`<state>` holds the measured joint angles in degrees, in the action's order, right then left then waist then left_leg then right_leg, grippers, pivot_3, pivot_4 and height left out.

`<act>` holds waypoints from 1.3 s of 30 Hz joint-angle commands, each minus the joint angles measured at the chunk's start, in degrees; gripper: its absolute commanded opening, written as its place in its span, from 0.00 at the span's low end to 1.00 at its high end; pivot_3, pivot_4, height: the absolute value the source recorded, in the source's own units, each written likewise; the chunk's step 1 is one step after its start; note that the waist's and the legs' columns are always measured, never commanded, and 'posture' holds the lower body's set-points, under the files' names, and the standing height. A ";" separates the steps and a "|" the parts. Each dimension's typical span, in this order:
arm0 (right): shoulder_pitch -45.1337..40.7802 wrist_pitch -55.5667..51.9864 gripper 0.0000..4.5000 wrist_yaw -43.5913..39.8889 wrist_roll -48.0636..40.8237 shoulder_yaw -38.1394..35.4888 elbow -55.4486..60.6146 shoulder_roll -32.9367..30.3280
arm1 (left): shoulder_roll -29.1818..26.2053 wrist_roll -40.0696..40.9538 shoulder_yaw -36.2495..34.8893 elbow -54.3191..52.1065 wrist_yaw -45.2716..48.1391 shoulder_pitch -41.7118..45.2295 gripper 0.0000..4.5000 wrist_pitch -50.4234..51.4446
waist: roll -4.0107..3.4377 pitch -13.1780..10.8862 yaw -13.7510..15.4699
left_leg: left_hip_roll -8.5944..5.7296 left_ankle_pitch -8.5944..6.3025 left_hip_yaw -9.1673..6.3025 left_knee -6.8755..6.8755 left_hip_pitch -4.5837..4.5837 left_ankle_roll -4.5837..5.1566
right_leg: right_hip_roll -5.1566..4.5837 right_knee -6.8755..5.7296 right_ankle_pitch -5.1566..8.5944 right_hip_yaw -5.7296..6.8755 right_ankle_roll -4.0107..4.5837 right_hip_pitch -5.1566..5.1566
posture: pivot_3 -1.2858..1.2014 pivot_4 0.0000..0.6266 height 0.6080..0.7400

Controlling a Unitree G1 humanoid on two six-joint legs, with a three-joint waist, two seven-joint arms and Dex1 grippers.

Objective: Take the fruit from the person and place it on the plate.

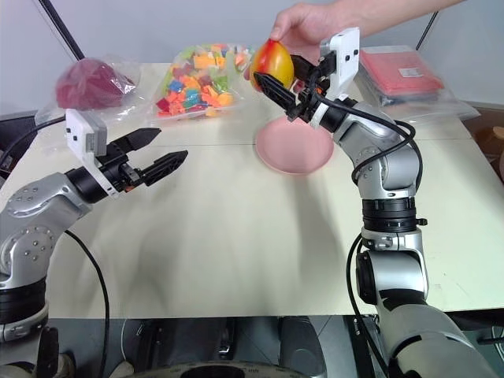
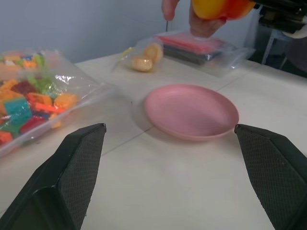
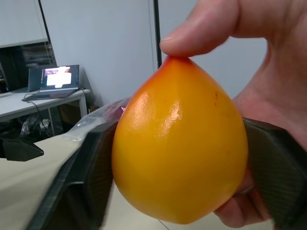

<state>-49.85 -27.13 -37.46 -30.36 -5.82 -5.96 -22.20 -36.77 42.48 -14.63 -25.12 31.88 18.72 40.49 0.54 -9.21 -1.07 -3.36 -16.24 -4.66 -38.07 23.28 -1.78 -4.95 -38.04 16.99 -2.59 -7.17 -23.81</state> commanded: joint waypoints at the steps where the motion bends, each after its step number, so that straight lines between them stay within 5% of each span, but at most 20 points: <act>1: -1.42 0.65 0.70 0.09 -0.46 -1.00 2.30 0.19 | 0.08 0.31 -1.47 -1.80 -0.41 0.56 1.00 -1.49 | 0.00 0.00 -0.01 | 0.00 0.00 0.00 0.00 0.00 0.00 | 0.00 0.00 0.00 0.00 0.00 0.00 | 0.52 0.24 1.00; 12: 8.24 1.27 0.70 -1.49 6.77 6.20 3.81 -2.85 | -0.08 -3.74 0.34 -0.57 -1.16 -2.01 1.00 -3.04 | 0.02 0.01 0.11 | -0.02 -0.01 0.00 0.00 0.02 0.01 | -0.03 0.03 0.00 0.01 0.00 0.02 | 0.52 0.24 1.00; 25: -3.44 32.79 0.70 3.48 22.35 7.11 -41.69 3.44 | 6.34 -12.39 -0.84 -0.38 -9.83 -7.33 1.00 -9.42 | 0.02 0.01 -0.71 | -0.02 0.04 0.09 0.07 0.10 -0.08 | -0.02 -0.04 -0.01 -0.04 0.01 -0.22 | 0.52 0.24 1.00; 28: -4.96 34.83 0.99 3.18 21.76 5.77 -45.04 4.04 | 6.86 -11.92 -1.14 -2.55 -10.71 -9.01 1.00 -8.63 | 0.02 0.01 -1.06 | -0.02 0.04 0.07 0.07 0.11 -0.08 | -0.02 -0.04 -0.01 -0.04 0.01 -0.20 | 0.52 0.24 1.00; 39: -6.78 35.91 0.99 1.94 21.33 3.87 -42.46 4.27 | 6.50 -12.53 -2.41 -2.69 -11.33 -10.36 1.00 -9.28 | 0.01 0.01 -1.54 | 0.02 0.05 0.06 0.08 0.10 -0.10 | 0.04 -0.06 0.00 -0.04 0.01 -0.22 | 0.52 0.24 1.00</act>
<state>-54.49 8.49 -35.19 -8.01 -0.43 -52.63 -17.35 -29.88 30.39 -15.07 -25.98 20.97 8.48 32.18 0.55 -9.21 -2.61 -3.34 -16.19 -4.60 -38.00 23.39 -1.88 -4.92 -38.10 16.99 -2.63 -7.16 -24.03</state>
